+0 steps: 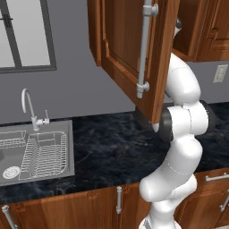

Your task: Take the cinnamon bottle from the cabinet and place it on the dining table, next to the plate with the cupcake. Then take the chocolate from the dining counter and place it on the cupcake plate.

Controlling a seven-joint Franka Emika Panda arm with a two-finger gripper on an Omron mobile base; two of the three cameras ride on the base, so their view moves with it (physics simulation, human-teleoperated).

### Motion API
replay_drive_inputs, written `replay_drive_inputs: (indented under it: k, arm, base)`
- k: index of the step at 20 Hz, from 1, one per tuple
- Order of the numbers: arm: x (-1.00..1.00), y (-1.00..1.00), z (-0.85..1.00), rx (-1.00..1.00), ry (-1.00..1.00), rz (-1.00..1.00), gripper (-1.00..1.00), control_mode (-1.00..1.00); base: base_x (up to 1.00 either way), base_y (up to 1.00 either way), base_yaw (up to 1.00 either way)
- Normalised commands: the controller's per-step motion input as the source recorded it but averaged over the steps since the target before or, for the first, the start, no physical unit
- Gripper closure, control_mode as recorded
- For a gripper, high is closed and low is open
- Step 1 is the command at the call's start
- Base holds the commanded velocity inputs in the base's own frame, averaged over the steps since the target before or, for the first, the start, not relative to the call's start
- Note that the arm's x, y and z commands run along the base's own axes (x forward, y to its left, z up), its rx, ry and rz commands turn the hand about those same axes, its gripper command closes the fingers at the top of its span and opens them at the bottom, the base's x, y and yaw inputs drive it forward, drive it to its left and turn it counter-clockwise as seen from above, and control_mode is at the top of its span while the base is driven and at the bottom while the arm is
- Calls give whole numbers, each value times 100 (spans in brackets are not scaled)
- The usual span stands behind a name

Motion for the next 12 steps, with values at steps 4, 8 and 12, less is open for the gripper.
replay_drive_inputs:
  k: [4, 8, 12]
  arm:
    - [15, -1, -7, -1, -1, 0, -100, -100]
    - [5, 0, 0, 0, 0, 0, 100, -100]
    - [-4, -5, 0, 0, 0, 0, 100, -100]
  base:
    - [0, 0, 0]
    - [0, 0, 0]
    - [0, 0, 0]
